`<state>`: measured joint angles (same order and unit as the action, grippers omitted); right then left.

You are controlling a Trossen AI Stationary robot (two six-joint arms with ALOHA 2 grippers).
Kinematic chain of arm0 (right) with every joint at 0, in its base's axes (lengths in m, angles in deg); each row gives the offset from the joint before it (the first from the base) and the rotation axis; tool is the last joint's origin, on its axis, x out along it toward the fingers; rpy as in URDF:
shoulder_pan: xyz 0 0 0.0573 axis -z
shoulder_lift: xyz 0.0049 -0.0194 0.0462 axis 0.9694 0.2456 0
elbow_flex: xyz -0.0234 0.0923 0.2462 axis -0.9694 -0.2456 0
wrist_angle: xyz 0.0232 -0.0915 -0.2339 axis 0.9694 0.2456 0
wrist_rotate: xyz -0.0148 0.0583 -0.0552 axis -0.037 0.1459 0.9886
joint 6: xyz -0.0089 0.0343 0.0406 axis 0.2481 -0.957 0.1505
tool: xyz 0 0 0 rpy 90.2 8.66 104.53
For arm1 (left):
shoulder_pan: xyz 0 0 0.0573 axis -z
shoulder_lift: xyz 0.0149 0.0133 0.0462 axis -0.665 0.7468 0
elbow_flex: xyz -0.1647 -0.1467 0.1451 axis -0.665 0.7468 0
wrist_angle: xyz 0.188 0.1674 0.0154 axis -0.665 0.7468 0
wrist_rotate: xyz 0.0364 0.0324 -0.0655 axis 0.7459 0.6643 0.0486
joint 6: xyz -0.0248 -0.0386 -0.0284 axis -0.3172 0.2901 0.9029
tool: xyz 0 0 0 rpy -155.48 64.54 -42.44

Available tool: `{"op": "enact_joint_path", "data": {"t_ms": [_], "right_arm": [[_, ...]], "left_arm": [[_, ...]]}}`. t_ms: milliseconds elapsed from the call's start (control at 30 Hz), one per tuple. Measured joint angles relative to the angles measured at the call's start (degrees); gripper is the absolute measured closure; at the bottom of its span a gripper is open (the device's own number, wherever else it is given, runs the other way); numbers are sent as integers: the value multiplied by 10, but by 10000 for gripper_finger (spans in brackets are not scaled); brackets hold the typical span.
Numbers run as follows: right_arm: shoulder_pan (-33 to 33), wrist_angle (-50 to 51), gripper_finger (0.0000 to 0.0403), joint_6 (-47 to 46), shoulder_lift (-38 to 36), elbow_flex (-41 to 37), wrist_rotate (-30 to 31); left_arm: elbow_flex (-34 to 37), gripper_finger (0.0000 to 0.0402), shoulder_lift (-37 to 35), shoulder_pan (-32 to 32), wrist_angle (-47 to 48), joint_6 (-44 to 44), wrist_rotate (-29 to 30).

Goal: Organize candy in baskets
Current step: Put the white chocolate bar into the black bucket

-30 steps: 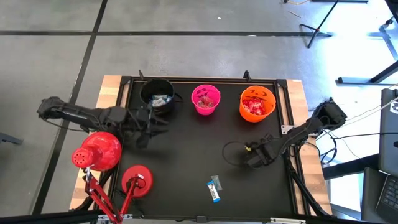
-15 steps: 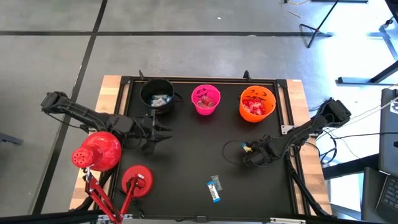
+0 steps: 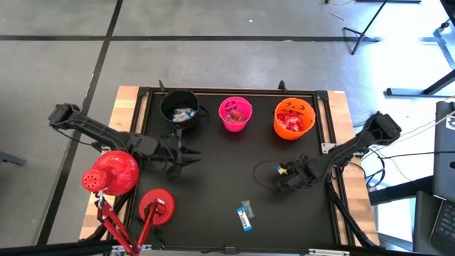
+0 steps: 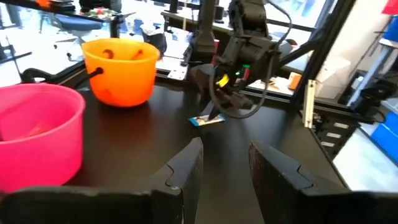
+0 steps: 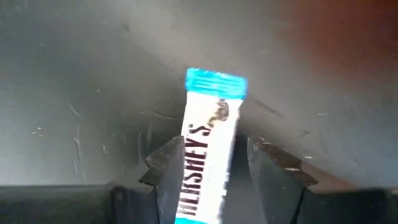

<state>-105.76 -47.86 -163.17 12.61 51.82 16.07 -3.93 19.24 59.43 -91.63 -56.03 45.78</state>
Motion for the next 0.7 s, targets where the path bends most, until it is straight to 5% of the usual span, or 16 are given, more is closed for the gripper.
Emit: {"op": "enact_joint_path", "data": {"t_ms": [533,700], "right_arm": [[-1,-80,226,3,35,-32,5],[-1,-85,255,3,36,-33,26]], "left_arm": [[0,282,92,15,-73,19,5],[0,282,145,23,-128,16,11]]}}
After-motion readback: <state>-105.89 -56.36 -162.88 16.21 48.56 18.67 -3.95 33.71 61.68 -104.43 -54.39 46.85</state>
